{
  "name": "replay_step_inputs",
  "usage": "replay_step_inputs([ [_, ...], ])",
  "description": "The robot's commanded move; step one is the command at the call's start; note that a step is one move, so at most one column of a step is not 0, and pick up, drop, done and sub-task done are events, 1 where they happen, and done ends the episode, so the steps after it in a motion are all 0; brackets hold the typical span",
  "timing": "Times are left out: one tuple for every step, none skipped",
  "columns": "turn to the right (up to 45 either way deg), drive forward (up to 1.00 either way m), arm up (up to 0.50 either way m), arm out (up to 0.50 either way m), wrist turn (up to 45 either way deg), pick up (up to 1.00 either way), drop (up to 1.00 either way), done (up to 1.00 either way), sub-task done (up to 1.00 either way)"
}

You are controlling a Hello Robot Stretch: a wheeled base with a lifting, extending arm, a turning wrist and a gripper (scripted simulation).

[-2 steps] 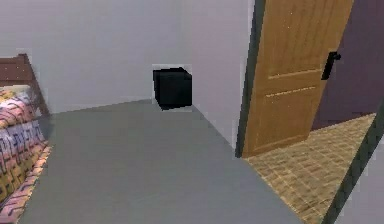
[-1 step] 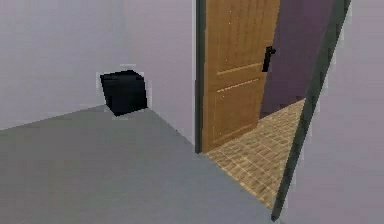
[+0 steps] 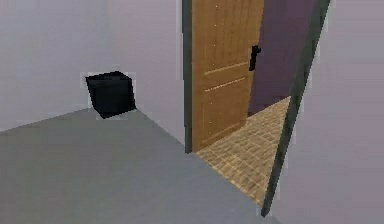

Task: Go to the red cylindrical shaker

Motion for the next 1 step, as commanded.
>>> replay_step_inputs([
  [0.0,1.00,0.00,0.00,0.0,0.00,0.00,0.00,0.00],
])
